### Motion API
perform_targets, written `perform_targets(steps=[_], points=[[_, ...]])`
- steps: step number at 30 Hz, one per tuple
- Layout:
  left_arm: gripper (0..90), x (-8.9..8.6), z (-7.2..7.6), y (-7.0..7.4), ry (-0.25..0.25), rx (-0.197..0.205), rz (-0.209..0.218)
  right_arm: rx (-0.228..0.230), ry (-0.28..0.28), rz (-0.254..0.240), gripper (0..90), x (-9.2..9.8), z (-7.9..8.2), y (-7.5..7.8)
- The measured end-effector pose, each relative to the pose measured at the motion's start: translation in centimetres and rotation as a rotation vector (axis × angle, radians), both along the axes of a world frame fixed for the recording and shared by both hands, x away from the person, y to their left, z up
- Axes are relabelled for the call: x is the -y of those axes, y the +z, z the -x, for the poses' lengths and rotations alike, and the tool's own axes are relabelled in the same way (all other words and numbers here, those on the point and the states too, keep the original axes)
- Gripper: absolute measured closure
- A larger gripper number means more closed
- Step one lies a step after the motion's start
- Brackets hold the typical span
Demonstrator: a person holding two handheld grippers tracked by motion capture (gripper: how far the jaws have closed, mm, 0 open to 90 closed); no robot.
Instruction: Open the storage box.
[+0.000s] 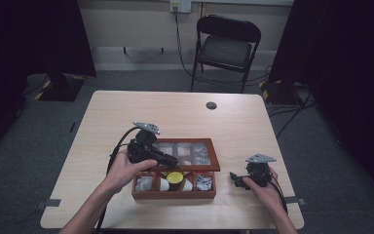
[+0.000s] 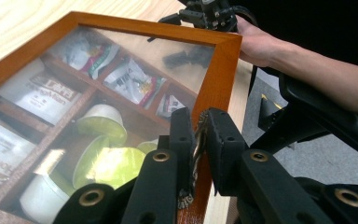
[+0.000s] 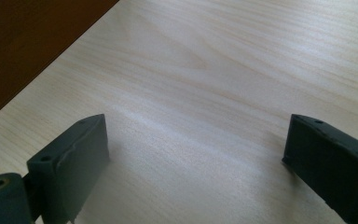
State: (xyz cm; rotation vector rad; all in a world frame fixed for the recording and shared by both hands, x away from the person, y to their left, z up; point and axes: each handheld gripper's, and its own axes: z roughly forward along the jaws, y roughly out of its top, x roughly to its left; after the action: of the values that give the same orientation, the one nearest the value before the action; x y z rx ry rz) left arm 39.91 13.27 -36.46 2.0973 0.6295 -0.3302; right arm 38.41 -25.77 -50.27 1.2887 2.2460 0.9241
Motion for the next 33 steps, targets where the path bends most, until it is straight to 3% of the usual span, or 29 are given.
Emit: perform_targets(steps=[7, 15, 19, 33], points=[[81.0, 0.0, -0.1, 0.4, 0.012, 0.013, 0.001, 0.0, 0.0, 0.0, 5.8, 0.0, 0.0, 0.0], [81.0, -0.3, -0.6, 1.2, 0.035, 0.02, 0.031, 0.0, 0.0, 0.0, 5.8, 0.0, 0.0, 0.0], [81.0, -0.3, -0.8, 1.7, 0.048, 0.037, 0.022, 0.0, 0.0, 0.0, 5.8, 0.0, 0.0, 0.0], [81.0, -0.4, -1.3, 2.4, 0.047, 0.062, 0.031, 0.0, 0.0, 0.0, 5.8, 0.0, 0.0, 0.0]])
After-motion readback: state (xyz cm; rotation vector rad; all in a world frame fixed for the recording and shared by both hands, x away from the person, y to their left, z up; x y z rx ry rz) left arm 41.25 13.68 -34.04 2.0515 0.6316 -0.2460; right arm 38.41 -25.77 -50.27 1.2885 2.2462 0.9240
